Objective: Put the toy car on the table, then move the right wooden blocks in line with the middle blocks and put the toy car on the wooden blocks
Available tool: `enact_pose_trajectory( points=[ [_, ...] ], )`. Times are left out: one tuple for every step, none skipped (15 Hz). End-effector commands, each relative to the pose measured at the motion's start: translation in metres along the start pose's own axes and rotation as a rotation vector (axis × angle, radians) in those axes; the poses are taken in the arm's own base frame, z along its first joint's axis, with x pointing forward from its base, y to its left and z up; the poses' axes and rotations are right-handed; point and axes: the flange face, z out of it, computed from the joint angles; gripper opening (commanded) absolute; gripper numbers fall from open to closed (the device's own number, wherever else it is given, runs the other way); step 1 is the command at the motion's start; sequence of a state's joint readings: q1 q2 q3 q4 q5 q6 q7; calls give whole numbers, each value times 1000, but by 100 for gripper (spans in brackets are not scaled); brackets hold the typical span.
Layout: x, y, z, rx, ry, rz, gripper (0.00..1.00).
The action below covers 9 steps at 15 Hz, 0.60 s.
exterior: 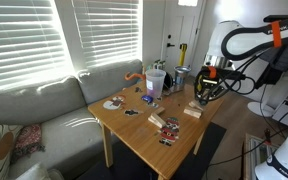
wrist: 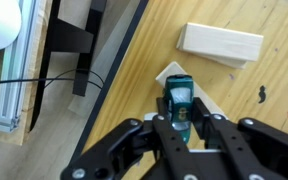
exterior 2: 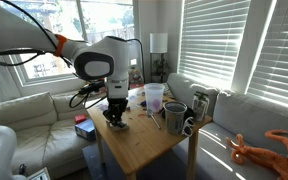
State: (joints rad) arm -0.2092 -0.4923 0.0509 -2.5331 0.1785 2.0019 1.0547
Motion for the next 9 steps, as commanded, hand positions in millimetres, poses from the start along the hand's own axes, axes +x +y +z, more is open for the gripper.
enact_pose_trajectory(
  points=[
    [-20, -5, -9, 30, -28, 105, 7],
    [-23, -6, -10, 28, -28, 125, 7],
    [-26, -8, -9, 23, -20, 144, 7],
    [-27, -9, -9, 22, -13, 165, 7],
    [-29, -10, -9, 25, -17, 181, 7],
    [-31, -11, -9, 28, -13, 195, 7],
    [-34, -13, -9, 27, -12, 206, 7],
    [-36, -14, -8, 30, -9, 217, 7],
    [-38, -16, -6, 26, -6, 226, 7]
  ],
)
